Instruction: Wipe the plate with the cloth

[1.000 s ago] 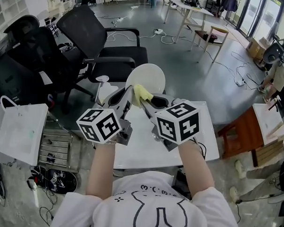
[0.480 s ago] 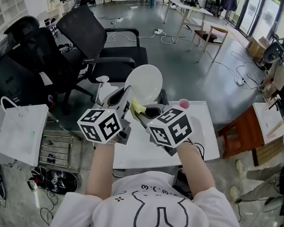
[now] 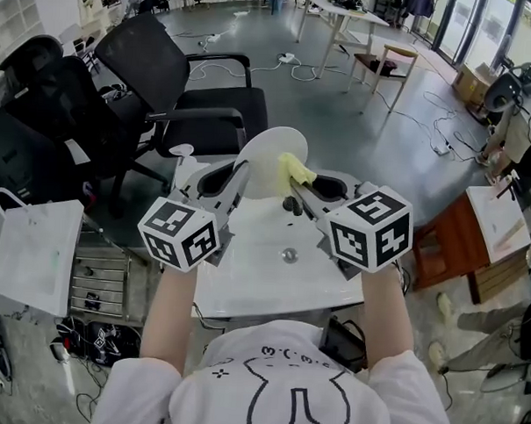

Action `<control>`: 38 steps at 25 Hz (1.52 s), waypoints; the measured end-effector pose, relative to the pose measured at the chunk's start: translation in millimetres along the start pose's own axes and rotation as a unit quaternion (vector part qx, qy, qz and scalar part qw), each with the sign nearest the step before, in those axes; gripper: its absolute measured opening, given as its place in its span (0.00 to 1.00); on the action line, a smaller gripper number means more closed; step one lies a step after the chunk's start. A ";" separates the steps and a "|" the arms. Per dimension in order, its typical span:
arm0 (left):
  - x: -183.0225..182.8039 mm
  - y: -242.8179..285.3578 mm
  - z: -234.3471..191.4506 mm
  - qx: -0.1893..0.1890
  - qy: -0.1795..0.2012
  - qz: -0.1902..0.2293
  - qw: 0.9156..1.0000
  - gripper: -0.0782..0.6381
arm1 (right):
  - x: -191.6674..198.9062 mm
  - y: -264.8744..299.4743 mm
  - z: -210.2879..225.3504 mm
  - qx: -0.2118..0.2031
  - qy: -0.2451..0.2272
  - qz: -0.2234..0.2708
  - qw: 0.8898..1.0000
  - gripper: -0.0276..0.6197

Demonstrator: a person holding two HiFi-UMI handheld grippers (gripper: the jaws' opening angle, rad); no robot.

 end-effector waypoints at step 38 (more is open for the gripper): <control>53.2 -11.5 64.1 0.096 0.707 -0.113 0.692 0.13 | 50.4 2.9 -20.4 -0.073 -0.305 -0.229 0.922 0.12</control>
Point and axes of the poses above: the fingertips, and each gripper's own axes: y forward along the fingers, z to its right, x out of its underside, the point moved 1 cm from there along -y, backward along the fingers, and after that the axes turned 1 degree about x, right-handed, at the moved point
